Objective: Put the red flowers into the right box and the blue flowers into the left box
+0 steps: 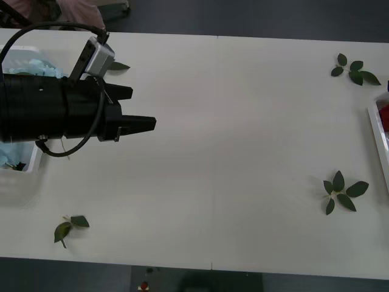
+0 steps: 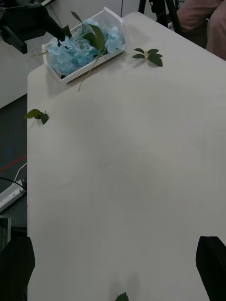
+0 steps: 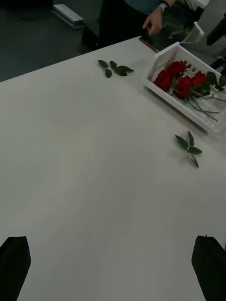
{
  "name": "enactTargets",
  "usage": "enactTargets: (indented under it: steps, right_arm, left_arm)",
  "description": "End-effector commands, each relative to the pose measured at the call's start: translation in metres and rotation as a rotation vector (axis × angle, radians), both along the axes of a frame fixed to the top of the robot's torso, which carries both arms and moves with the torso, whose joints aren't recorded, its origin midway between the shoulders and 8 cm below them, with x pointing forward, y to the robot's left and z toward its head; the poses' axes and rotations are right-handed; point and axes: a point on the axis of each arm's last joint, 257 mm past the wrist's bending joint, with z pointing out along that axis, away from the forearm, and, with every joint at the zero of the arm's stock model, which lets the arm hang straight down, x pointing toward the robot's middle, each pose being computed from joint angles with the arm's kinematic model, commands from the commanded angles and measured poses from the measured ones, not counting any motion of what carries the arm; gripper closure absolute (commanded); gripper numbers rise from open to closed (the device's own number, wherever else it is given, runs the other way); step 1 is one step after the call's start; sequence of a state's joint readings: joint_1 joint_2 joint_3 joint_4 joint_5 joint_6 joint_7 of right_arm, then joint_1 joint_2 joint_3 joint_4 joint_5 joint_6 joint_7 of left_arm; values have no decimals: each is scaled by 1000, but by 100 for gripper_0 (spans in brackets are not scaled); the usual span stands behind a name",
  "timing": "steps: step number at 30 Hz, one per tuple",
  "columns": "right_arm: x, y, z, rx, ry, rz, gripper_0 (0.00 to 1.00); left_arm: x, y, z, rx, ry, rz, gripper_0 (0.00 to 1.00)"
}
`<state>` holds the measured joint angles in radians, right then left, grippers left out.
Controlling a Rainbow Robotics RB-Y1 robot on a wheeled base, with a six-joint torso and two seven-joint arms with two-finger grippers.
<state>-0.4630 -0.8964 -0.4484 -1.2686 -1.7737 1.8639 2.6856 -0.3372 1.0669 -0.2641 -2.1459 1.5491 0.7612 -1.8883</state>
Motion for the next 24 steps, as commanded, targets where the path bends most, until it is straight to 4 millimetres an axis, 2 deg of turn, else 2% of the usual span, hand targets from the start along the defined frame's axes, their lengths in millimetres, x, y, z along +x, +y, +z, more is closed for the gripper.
enactTargets:
  steps: [1, 2, 5, 10, 24]
  right_arm:
    - [-3, -10, 13, -45, -41, 4, 0]
    - [-3, -10, 13, -45, -41, 4, 0]
    - [-3, -10, 13, -45, -41, 4, 0]
    - [-3, -10, 13, -45, -41, 4, 0]
    - [-3, -10, 13, -45, -41, 4, 0]
  left_arm:
    - [-15, -26, 9, -19, -13, -51, 0]
    - [-17, -33, 7, -27, -14, -60, 0]
    - [-10, -32, 5, -32, -23, -48, 0]
    - [-6, -43, 8, -33, -38, -66, 0]
    - [-6, -44, 8, -33, -37, -66, 0]
